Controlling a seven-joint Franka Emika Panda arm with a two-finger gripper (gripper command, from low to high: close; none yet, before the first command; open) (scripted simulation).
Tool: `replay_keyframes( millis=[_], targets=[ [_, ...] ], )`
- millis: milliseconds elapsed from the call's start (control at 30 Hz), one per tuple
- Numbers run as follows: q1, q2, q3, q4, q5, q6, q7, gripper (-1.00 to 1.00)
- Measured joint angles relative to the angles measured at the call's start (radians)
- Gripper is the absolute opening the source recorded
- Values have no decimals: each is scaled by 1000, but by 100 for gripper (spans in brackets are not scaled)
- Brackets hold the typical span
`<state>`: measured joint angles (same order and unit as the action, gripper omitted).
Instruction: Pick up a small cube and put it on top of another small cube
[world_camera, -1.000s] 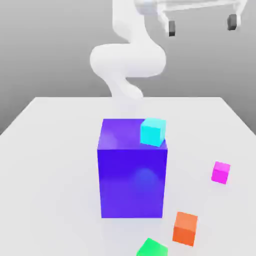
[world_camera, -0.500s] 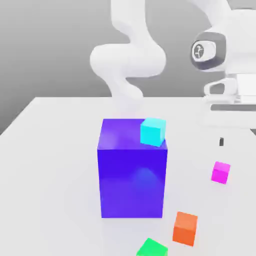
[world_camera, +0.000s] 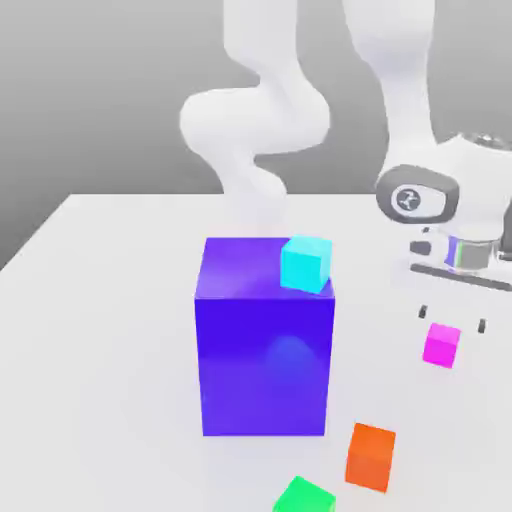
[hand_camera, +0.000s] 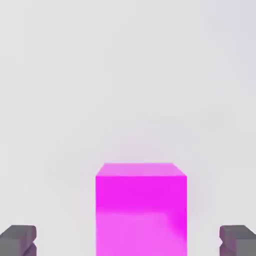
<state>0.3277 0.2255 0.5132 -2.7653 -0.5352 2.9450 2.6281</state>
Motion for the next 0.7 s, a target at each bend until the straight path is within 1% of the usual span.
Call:
replay_keyframes(
  millis=[133, 167, 333, 367, 433, 500, 600, 700],
  targets=[
    [145, 83, -181, 32, -165, 51, 127, 0],
    [174, 101, -219, 39, -204, 62, 157, -100],
    [175, 101, -219, 39, -203, 65, 156, -100],
    [192, 111, -239, 43, -220, 71, 169, -100],
    [157, 93, -198, 36, -190, 58, 146, -100],
    [98, 57, -124, 22, -117, 36, 90, -100],
    [9, -6, -5, -3, 20, 2, -15, -100],
    [-69, -75, 110, -28, 180, -33, -135, -100]
  ],
)
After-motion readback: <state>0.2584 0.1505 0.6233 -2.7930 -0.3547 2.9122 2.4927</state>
